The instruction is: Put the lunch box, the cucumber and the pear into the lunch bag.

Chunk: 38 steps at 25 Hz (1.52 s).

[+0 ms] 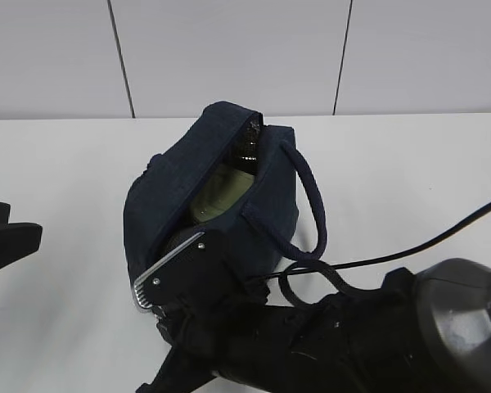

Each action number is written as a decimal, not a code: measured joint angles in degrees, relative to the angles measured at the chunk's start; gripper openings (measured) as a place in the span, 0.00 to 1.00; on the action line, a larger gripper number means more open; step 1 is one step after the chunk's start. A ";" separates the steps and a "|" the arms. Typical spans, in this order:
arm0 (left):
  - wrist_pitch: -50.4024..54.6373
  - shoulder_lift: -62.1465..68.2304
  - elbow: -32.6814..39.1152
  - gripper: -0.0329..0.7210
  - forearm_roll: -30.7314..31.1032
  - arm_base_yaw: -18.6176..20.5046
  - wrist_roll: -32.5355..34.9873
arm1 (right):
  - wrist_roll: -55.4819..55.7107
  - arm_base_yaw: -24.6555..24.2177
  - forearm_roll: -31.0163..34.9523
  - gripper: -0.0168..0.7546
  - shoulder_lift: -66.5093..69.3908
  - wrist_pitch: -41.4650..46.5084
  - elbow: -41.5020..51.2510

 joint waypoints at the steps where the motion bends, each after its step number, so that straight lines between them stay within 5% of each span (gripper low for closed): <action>1: 0.00 0.00 0.00 0.43 0.12 0.00 0.00 | -0.04 0.10 0.00 0.02 -0.30 0.98 0.00; 13: 0.35 0.05 0.00 0.42 0.78 0.00 0.00 | -3.01 0.13 0.44 0.02 -10.47 6.39 0.00; 38: 2.99 8.71 -0.06 0.41 1.06 0.00 2.52 | -25.44 0.13 17.24 0.02 -14.29 10.99 -5.63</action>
